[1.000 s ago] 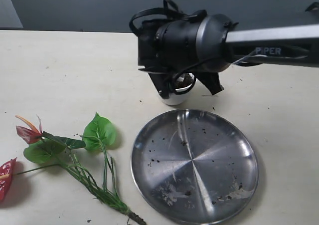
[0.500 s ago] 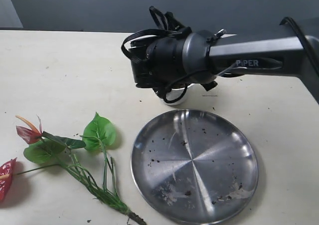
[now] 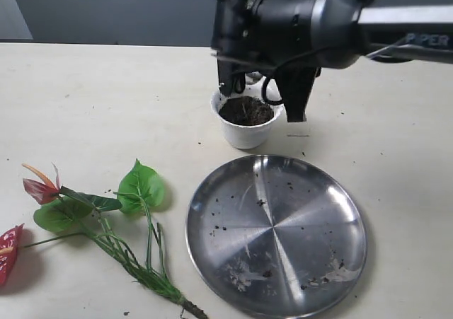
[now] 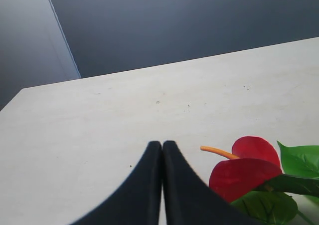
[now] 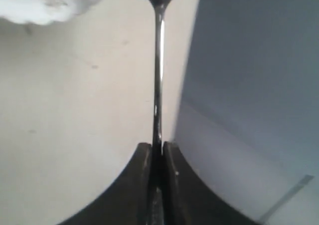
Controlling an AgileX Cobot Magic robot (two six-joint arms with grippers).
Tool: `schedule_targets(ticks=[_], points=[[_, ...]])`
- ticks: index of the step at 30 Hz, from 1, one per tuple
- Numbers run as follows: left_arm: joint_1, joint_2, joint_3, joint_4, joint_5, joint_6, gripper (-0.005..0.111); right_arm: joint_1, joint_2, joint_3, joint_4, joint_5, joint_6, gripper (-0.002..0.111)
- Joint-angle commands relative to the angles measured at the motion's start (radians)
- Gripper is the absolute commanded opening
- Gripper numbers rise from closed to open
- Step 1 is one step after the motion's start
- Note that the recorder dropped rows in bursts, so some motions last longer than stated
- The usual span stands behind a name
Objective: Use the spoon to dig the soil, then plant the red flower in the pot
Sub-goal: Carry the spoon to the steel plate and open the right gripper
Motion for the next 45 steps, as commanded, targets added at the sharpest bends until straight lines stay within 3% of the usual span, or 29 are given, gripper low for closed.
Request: schedule_targets(ticks=[1, 8, 15, 23, 41, 44, 45], points=[[-0.002, 0.003, -0.003, -0.005, -0.007, -0.004, 0.002, -0.05, -0.107, -0.003, 0.402, 0.014, 0.015, -0.001], [-0.002, 0.003, -0.003, -0.005, -0.007, -0.004, 0.002, -0.067, -0.281, 0.11, 0.786, 0.014, 0.034, -0.001], [-0.002, 0.003, -0.003, -0.005, -0.007, -0.004, 0.002, -0.067, -0.375, 0.359, 0.932, -0.133, 0.034, -0.001], [-0.002, 0.003, -0.003, -0.005, -0.007, -0.004, 0.002, -0.067, -0.36, 0.557, 0.954, -0.407, 0.034, -0.001], [-0.002, 0.003, -0.003, -0.005, -0.007, -0.004, 0.002, -0.067, -0.181, 0.574, 0.956, -0.432, 0.064, -0.001], [-0.002, 0.003, -0.003, -0.005, -0.007, -0.004, 0.002, -0.067, -0.181, 0.572, 0.956, -0.437, 0.064, 0.012], [-0.002, 0.003, -0.003, -0.005, -0.007, -0.004, 0.002, -0.067, -0.181, 0.572, 0.956, -0.437, 0.064, 0.024]])
